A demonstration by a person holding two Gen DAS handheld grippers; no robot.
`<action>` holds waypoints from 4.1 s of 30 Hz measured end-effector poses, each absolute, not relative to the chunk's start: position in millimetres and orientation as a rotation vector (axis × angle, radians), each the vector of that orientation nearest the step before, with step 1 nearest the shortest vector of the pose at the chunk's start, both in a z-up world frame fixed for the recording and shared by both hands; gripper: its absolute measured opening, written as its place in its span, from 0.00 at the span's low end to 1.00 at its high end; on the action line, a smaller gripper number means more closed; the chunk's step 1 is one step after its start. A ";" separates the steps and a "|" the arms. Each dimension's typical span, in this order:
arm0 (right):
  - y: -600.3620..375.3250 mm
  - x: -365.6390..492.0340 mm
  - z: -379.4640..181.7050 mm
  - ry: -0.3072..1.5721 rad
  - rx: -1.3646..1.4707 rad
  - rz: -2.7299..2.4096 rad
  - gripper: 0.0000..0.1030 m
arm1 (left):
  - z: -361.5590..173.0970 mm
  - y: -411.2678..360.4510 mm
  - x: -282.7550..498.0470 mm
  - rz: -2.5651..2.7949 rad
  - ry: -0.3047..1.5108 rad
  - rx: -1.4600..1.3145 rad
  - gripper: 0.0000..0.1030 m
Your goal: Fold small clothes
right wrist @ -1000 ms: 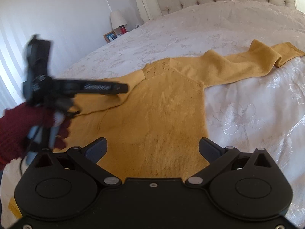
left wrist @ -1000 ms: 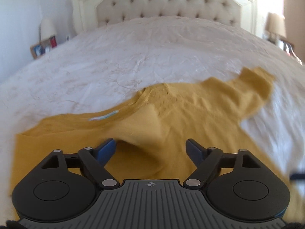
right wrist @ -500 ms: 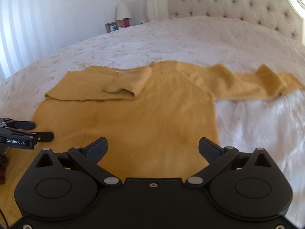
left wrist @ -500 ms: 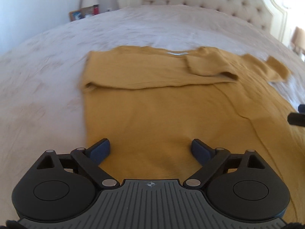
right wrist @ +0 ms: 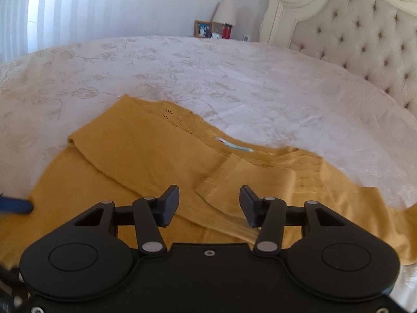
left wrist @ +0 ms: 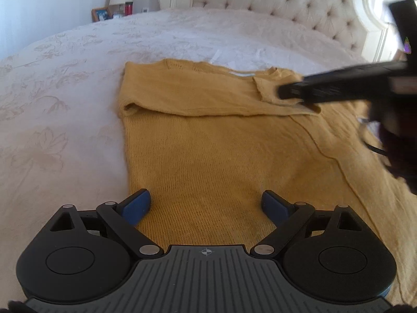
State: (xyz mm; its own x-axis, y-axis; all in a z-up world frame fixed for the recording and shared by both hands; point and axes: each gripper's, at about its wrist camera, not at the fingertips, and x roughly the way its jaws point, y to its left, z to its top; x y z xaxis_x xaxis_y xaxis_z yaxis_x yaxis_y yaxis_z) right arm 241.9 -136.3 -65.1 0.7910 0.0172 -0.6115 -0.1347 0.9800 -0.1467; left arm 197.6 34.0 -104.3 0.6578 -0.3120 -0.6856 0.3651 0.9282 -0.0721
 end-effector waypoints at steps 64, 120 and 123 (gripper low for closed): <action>-292.4 276.8 -79.1 0.815 0.003 -0.250 0.14 | -113.4 30.0 190.2 -0.362 0.731 0.115 0.97; -318.8 262.3 -96.0 0.723 0.426 -0.201 0.47 | -116.3 32.5 186.6 -0.361 0.702 0.120 1.00; -309.4 260.0 -87.9 0.709 0.349 -0.230 0.07 | -116.3 32.7 186.3 -0.362 0.702 0.117 1.00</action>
